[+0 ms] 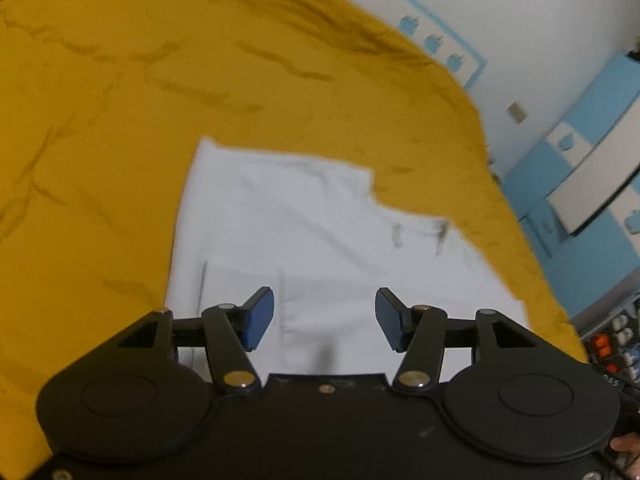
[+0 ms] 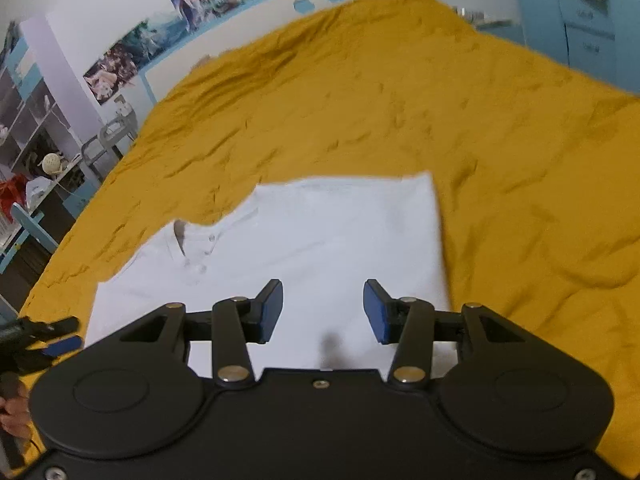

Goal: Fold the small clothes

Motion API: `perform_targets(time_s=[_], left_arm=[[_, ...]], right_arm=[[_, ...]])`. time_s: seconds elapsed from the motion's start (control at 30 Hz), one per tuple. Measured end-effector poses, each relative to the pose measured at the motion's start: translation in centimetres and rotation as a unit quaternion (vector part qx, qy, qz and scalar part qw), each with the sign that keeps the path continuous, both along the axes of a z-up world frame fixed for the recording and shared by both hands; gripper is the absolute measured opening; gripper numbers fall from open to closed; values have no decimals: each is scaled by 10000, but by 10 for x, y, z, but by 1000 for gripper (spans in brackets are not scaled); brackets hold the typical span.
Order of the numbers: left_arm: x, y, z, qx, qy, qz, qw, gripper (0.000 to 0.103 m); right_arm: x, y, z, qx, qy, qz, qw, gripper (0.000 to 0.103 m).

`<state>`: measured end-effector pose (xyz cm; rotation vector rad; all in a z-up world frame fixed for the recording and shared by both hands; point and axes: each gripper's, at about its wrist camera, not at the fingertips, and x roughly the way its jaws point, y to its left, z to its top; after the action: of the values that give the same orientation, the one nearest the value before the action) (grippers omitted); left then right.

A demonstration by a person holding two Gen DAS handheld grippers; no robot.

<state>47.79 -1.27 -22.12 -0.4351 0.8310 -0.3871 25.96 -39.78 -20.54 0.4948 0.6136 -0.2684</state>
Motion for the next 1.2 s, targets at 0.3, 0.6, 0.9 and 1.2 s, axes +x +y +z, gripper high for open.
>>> perform_targets(time_s=[0.3, 0.6, 0.9, 1.2], left_arm=[[21, 7, -28, 21, 383, 120, 9992, 61], [-62, 37, 53, 652, 70, -386, 9971, 103], [-223, 94, 75, 827, 64, -514, 9952, 103], [-328, 134, 52, 729, 450, -401, 9955, 103]], right_arm=[[5, -9, -34, -290, 468, -111, 9984, 43], [-64, 5, 37, -132, 114, 182, 9997, 57], [-207, 34, 72, -546, 12, 325, 9980, 94], [-294, 51, 42, -236, 656, 537, 9961, 94]])
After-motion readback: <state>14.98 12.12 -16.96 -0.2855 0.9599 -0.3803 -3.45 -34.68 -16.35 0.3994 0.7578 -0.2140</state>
